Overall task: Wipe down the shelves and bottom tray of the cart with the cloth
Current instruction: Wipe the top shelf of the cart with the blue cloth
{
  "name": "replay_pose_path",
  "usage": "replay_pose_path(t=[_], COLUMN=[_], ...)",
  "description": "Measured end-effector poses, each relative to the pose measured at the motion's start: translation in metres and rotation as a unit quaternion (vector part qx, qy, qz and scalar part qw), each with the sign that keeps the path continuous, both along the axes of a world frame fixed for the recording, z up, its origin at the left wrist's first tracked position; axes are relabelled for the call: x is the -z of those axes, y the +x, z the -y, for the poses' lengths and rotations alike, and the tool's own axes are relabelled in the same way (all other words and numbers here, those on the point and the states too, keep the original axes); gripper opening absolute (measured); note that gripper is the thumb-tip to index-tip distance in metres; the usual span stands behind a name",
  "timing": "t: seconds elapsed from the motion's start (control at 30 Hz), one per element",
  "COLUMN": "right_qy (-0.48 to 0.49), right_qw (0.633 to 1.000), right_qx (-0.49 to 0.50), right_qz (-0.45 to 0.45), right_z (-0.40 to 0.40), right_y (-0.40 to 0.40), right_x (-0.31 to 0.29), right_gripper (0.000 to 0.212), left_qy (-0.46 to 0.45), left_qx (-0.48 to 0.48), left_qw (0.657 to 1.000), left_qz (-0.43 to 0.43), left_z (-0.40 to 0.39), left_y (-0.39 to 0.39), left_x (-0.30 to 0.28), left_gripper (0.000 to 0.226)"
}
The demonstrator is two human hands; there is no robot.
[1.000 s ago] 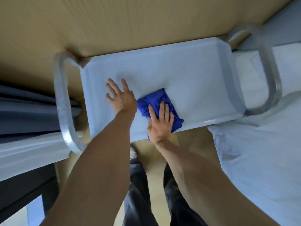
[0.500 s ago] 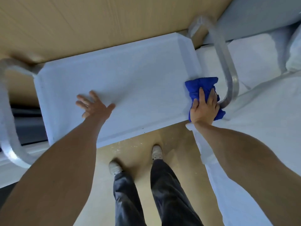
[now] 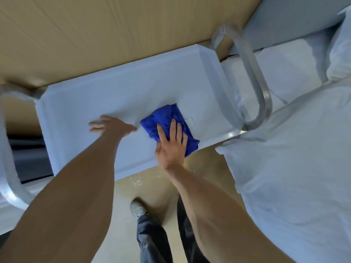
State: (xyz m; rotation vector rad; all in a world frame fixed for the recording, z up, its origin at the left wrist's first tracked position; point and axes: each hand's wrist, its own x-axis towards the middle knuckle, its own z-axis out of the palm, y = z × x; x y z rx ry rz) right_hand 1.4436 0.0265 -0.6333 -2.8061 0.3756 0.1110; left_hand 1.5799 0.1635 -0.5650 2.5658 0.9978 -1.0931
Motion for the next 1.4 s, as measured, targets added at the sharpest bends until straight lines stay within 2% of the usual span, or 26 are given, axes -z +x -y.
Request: replay_pose_path(t=[0.1, 0.27, 0.37, 0.43, 0.53, 0.6, 0.73, 0.87, 0.93, 1.07, 1.23, 1.3, 1.4], right_qy=[-0.017, -0.013, -0.043, -0.028, -0.007, -0.021, -0.052, -0.039, -0.026, -0.033, -0.021, -0.024, -0.038], right_qw=[1.000, 0.979, 0.984, 0.988, 0.991, 0.989, 0.994, 0.995, 0.996, 0.997, 0.985, 0.982, 0.983], right_qx=[0.023, 0.204, 0.165, 0.140, 0.125, 0.137, 0.092, 0.088, 0.082, 0.067, 0.172, 0.183, 0.178], right_qz=[-0.004, -0.021, -0.054, -0.056, -0.057, -0.050, 0.040, -0.003, -0.019, -0.017, 0.002, -0.029, -0.033], right_z=[0.037, 0.127, 0.177, 0.196, 0.184, 0.163, 0.124, 0.069, 0.063, 0.088, 0.111, 0.123, 0.128], right_y=[0.006, 0.071, 0.132, 0.188, 0.254, 0.259, 0.173, 0.057, 0.044, 0.094, 0.222, 0.269, 0.290], right_x=[0.001, -0.001, -0.002, -0.005, -0.007, 0.001, 0.009, 0.005, 0.004, 0.008, 0.011, 0.007, 0.005], right_gripper=[0.054, 0.054, 0.053, 0.053, 0.054, 0.053, 0.051, 0.055, 0.055, 0.054, 0.056, 0.056, 0.055], left_qy=[-0.021, -0.018, -0.011, -0.017, -0.018, -0.020, -0.031, -0.034, -0.031, -0.037, -0.025, -0.025, -0.020], left_qx=[-0.075, -0.100, -0.101, -0.094, -0.098, -0.100, -0.099, -0.090, -0.096, -0.097, -0.101, -0.100, -0.105], left_qw=[0.996, 0.995, 0.995, 0.995, 0.995, 0.995, 0.995, 0.995, 0.995, 0.995, 0.995, 0.995, 0.994], left_qz=[0.046, -0.006, -0.003, 0.001, 0.006, 0.011, 0.006, 0.000, -0.005, 0.000, 0.005, 0.010, 0.013], left_z=[0.025, 0.056, 0.057, 0.059, 0.056, 0.054, 0.055, 0.056, 0.055, 0.057, 0.054, 0.055, 0.052], left_y=[0.003, 0.034, 0.038, 0.038, 0.039, 0.041, 0.040, 0.043, 0.044, 0.048, 0.048, 0.048, 0.049], left_x=[-0.001, -0.001, 0.001, 0.004, 0.006, 0.008, 0.006, -0.005, -0.009, -0.008, 0.007, 0.019, 0.026], left_gripper=[0.126, 0.144, 0.142, 0.141, 0.142, 0.144, 0.145, 0.144, 0.145, 0.147, 0.150, 0.151, 0.151])
